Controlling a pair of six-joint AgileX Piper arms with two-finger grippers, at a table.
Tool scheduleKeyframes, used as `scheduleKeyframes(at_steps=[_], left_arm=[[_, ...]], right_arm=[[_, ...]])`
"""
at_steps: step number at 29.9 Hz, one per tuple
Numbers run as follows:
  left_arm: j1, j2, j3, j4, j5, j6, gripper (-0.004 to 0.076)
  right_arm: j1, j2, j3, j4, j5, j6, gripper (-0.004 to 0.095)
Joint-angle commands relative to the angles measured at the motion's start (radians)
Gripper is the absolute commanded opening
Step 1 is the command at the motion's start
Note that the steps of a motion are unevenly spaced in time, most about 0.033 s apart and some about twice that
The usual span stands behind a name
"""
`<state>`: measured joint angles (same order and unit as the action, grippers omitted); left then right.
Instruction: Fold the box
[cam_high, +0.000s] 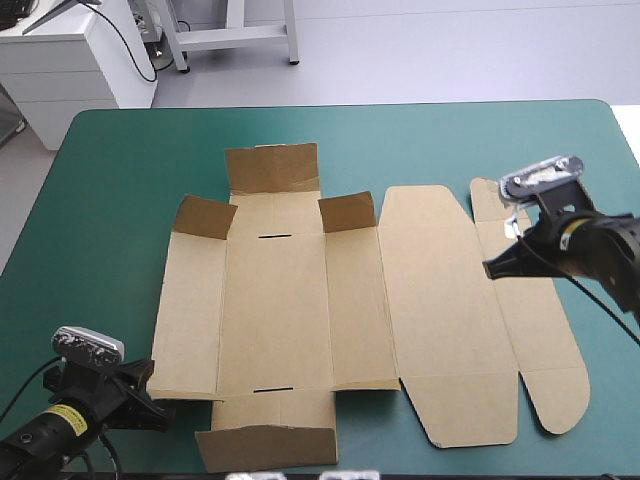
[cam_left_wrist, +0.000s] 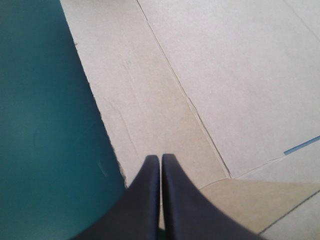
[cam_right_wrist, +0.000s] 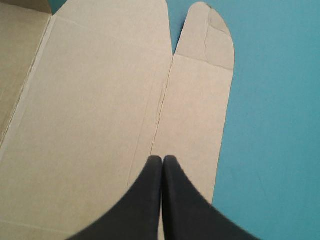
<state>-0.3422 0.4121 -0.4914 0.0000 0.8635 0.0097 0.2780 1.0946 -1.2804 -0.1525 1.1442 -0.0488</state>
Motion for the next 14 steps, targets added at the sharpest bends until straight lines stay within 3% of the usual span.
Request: scheduleKeyframes(at_steps=[1,8,14], left_arm=[[-0.004,0.010,-0.044,-0.014,-0.048,-0.010,-0.0008],[-0.004,0.033,-0.237,-0.014,0.026,-0.023,-0.0008],[-0.004,0.191,-0.461,-0.011,0.136,-0.016,-0.0008]], right_arm=[[-0.006,-0.116,0.074,-0.011,-0.053,0.005,-0.0016],[-0.008,-0.271,0.206,-0.022,-0.058,0.028,-0.0016],[-0.008,-0.330,0.267,-0.022,-0.068,0.049,-0.0016]])
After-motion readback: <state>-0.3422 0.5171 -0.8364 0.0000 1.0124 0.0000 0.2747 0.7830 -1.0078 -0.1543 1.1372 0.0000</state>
